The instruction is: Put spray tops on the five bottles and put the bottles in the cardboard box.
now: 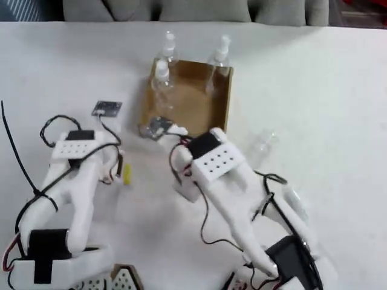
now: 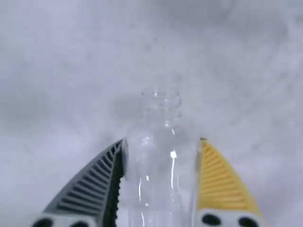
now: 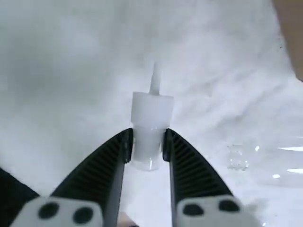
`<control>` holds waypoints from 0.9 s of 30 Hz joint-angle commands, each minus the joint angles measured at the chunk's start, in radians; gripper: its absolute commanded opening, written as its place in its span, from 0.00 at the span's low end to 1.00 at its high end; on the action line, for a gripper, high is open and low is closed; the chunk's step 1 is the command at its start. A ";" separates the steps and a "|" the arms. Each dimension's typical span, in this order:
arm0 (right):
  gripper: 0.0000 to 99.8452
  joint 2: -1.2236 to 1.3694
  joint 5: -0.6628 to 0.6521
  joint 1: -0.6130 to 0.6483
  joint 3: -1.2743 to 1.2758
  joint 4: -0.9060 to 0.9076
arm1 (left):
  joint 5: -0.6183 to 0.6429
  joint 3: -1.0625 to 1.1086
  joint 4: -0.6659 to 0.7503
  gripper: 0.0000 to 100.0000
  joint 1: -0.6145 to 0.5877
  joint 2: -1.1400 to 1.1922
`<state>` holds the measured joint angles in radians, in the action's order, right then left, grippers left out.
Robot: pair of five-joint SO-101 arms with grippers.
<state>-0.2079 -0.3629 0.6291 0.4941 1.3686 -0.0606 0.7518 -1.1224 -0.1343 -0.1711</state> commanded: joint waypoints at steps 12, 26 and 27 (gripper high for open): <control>0.20 0.068 -0.038 -0.131 -0.098 -0.025 | 0.000 0.046 0.130 0.02 -0.021 -0.047; 0.03 -0.236 0.230 -0.150 0.064 -0.079 | 0.000 0.041 0.130 0.02 -0.050 -0.047; 0.03 -0.237 0.215 -0.134 0.089 -0.110 | 0.000 0.041 0.130 0.02 -0.059 -0.047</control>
<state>-0.4012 -0.1373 0.4526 0.5478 1.3288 -0.0606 0.8040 -1.0196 -0.1465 -0.1711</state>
